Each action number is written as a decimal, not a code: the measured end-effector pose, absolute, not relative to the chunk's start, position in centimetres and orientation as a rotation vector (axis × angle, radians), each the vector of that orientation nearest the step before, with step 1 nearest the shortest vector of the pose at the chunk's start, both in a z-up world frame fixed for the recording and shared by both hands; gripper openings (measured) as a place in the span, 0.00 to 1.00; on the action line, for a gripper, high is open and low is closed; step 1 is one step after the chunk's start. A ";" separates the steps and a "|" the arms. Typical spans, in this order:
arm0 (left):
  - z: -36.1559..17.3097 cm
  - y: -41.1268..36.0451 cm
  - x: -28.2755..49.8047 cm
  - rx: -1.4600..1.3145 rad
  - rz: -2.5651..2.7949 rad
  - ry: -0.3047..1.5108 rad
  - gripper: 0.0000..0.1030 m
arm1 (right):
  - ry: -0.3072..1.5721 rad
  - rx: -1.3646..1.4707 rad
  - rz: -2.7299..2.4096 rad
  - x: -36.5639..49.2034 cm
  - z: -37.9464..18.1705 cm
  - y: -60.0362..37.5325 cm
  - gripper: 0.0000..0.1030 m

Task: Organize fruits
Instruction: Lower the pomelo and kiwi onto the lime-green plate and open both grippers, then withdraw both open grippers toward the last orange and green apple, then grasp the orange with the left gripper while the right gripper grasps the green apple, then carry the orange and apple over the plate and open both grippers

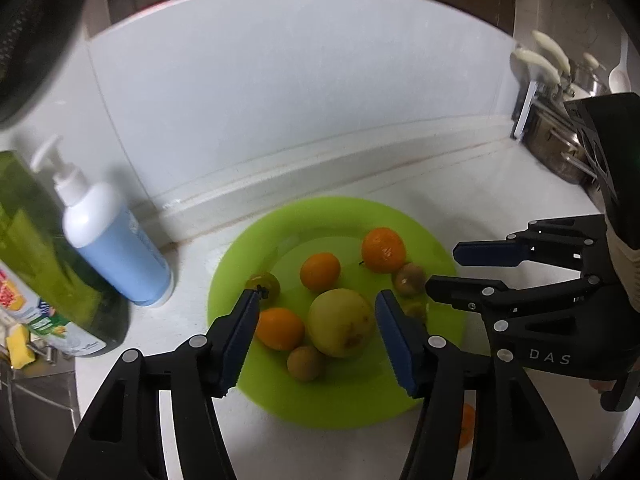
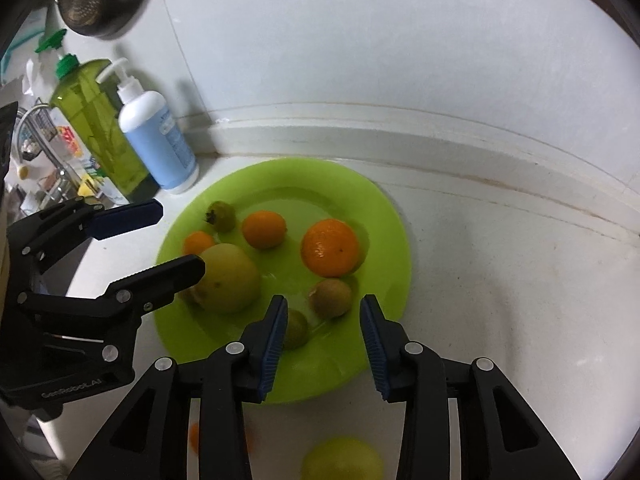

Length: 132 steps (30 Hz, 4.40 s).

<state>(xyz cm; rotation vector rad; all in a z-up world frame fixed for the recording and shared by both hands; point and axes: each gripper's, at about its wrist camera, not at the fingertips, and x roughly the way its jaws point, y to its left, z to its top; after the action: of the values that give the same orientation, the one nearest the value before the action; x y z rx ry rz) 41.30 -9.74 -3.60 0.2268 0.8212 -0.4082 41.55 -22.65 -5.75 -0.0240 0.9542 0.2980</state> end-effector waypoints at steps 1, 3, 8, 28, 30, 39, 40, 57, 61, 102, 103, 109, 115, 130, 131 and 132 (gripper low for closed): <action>-3.2 -9.6 40.9 0.222 -0.406 0.811 0.61 | 0.940 -0.023 0.296 41.1 -5.3 -22.7 0.37; -2.4 -9.4 40.1 0.209 -0.405 0.793 0.62 | 0.910 -0.021 0.287 40.1 -4.4 -22.9 0.39; -0.8 -8.8 37.6 0.175 -0.407 0.759 0.64 | 0.836 -0.037 0.259 37.6 -2.4 -23.0 0.45; -0.9 -8.9 29.1 0.129 -0.351 0.742 0.74 | 0.748 -0.032 0.190 29.1 -1.7 -25.1 0.57; -1.4 -9.1 28.4 0.126 -0.343 0.738 0.76 | 0.745 -0.034 0.183 28.5 -2.0 -25.4 0.61; -4.1 -10.3 26.4 0.123 -0.307 0.730 0.79 | 0.766 -0.063 0.192 27.1 -4.3 -26.6 0.63; -4.4 -10.4 26.3 0.120 -0.306 0.734 0.79 | 0.772 -0.065 0.196 27.1 -4.7 -26.7 0.63; -9.6 -12.4 28.5 0.128 -0.350 0.844 0.70 | 0.844 -0.133 0.271 29.5 -9.2 -26.6 0.63; -10.2 -13.0 29.5 0.126 -0.363 0.879 0.67 | 0.860 -0.122 0.276 30.2 -9.7 -26.9 0.62; -8.6 -11.3 29.2 0.092 -0.386 0.882 0.41 | 0.880 -0.059 0.273 30.0 -10.3 -25.9 0.48; -8.4 -11.2 29.0 0.089 -0.388 0.879 0.41 | 0.876 -0.055 0.269 29.7 -10.1 -25.8 0.48; -7.1 -10.2 28.0 0.068 -0.406 0.856 0.41 | 0.855 -0.026 0.248 28.3 -8.7 -25.4 0.48; -5.5 -9.2 27.0 0.056 -0.421 0.831 0.41 | 0.827 -0.008 0.214 26.7 -6.9 -24.9 0.48; -0.9 -6.4 25.6 0.067 -0.457 0.721 0.41 | 0.721 -0.001 0.171 24.2 -1.8 -22.4 0.48; -0.6 -6.2 25.6 0.070 -0.456 0.715 0.41 | 0.716 -0.002 0.170 24.2 -1.5 -22.1 0.48; -0.4 -6.0 25.7 0.073 -0.455 0.711 0.41 | 0.711 -0.003 0.168 24.1 -1.3 -21.9 0.48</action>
<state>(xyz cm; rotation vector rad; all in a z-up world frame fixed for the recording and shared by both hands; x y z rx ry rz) 25.72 -6.00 -0.44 0.0733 0.7111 -0.4551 24.12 -21.94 -1.26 -0.0034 0.7106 0.1678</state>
